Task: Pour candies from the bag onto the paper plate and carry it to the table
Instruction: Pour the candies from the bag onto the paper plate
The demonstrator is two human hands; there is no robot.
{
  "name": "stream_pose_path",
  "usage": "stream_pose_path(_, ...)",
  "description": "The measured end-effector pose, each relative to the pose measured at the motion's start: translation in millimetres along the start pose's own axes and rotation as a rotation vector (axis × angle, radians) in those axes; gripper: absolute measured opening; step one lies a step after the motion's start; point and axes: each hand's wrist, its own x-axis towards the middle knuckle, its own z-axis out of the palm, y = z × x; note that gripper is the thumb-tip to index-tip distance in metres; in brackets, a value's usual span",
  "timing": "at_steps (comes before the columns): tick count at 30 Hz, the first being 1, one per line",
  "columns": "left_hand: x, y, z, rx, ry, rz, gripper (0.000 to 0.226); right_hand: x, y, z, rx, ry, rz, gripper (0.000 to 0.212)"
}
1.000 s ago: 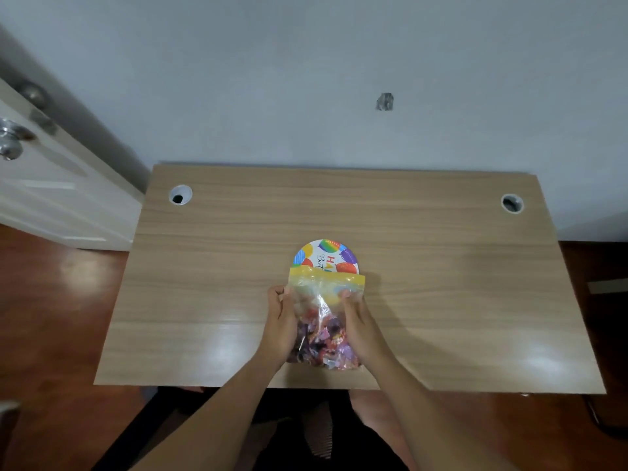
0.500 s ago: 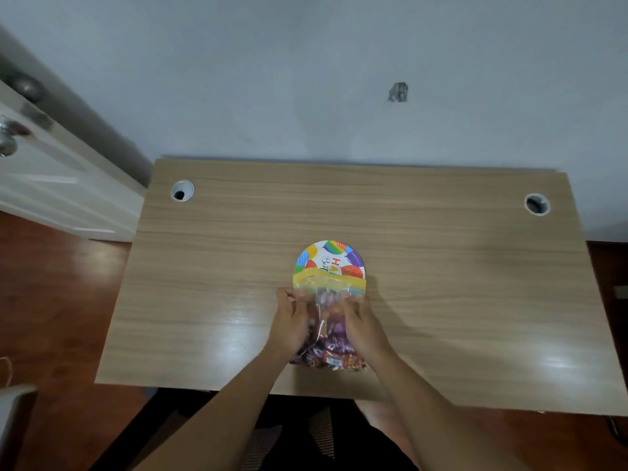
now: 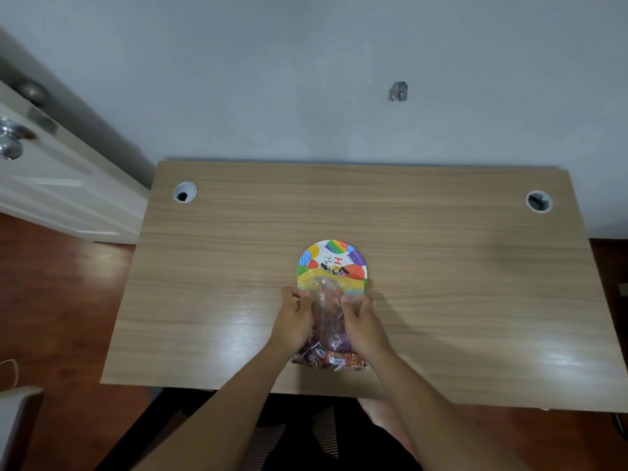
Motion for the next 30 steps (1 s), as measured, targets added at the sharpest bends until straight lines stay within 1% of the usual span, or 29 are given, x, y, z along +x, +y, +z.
stream_pose_path(3,-2,3,0,-0.012,0.002,0.007,0.029,1,4,1,0.004,0.010,0.007,0.041)
stream_pose_path(8,-4,3,-2,0.003,0.005,-0.008,0.026,0,7,2,0.020,0.026,0.001,0.044)
stream_pose_path(15,-13,11,-5,-0.007,-0.015,0.039,0.020,-10,7,3,0.059,0.099,-0.024,0.037)
stream_pose_path(24,-27,15,-8,0.019,-0.013,0.042,0.031,-25,7,2,0.115,0.071,-0.029,0.029)
stream_pose_path(26,-27,14,-10,0.022,-0.011,0.058,0.033,-26,9,2,0.137,0.065,-0.036,0.031)
stream_pose_path(30,-33,16,-12,0.014,-0.008,0.066,0.030,-30,9,1,0.117,0.054,-0.027,0.034)
